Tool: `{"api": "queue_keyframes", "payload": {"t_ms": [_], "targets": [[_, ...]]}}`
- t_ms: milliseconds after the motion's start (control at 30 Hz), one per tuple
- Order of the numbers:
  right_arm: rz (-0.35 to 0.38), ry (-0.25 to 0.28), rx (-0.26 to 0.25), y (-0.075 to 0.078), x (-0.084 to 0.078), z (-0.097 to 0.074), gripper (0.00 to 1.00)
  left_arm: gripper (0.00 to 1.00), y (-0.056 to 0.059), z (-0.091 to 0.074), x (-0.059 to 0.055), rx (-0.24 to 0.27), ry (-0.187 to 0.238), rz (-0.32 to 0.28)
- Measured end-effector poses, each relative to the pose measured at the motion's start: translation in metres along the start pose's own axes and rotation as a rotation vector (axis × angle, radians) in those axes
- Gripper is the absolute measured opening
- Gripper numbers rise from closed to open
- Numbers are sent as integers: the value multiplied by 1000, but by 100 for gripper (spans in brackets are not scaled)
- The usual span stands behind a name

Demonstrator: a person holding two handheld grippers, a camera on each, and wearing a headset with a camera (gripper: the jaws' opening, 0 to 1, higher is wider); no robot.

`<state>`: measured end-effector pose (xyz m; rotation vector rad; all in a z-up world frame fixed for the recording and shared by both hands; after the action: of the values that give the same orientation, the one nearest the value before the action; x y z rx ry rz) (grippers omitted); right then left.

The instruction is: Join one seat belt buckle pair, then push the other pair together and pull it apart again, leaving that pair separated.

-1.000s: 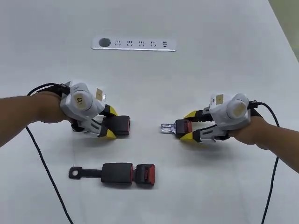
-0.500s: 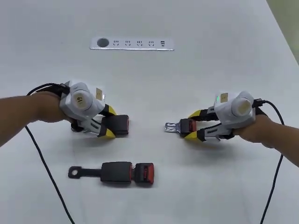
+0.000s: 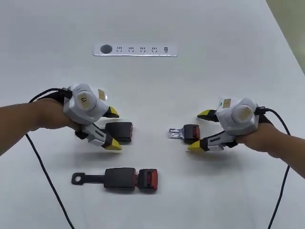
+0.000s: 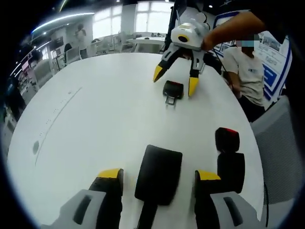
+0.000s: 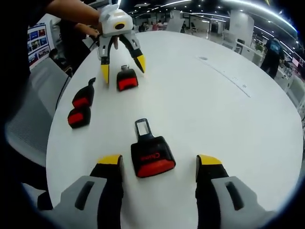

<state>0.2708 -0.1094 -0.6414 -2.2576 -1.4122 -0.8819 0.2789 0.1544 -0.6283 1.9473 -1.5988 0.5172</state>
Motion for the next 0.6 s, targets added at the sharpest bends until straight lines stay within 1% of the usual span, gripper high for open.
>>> {"api": "queue_keyframes", "payload": {"t_ms": [33,100,133,167,200,233,267,300,333,367,400,433,467,500,533,600], "targets": [[14,10,-21,0,1,-1,57,65,-3,0,-2,18,2,-9],[48,19,-48,1,1,-1,59,68,-3,-2,-3,37,11,-23],[64,34,-74,2,1,-1,61,72,-3,-4,-3,50,22,-47],[71,48,-89,3,2,-1,62,74,-4,-5,-4,56,30,-63],[79,61,-105,1,3,-2,62,77,-3,-6,-4,60,54,-80],[80,64,-111,0,3,-3,62,81,-2,-6,-4,67,62,-85],[84,73,-133,-1,4,-5,63,84,-4,-8,-5,105,68,-98],[92,82,-150,-1,5,-6,64,86,-4,-9,-6,125,74,-117],[118,95,-170,-4,5,-8,65,89,-4,-11,-6,135,91,-146],[139,103,-184,-5,5,-9,67,90,-3,-13,-5,145,112,-165],[163,113,-211,-8,6,-12,68,91,-4,-16,-5,164,133,-185],[173,118,-231,-9,6,-13,69,92,-5,-18,-6,179,143,-189],[190,124,-249,-6,5,-15,71,92,-4,-22,-8,195,146,-180],[197,126,-263,-6,5,-16,74,92,-3,-23,-8,207,150,-186],[207,138,-285,-7,7,-17,78,93,-1,-25,-8,219,154,-216],[218,150,-301,-10,9,-20,81,95,2,-27,-9,230,156,-250]]}}
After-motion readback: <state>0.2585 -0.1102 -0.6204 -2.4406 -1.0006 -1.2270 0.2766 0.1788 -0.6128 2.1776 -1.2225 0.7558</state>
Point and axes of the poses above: the centre of the closed fingertips' face, and the gripper's own axes: z roughly forward along the fingers, y roughly to its right, x roughly out of its top, the point moved 6 cm from there along -z, roughly backward along the fingers, and after that the axes turned 5 degrees about -x, right-handed, at the moved point
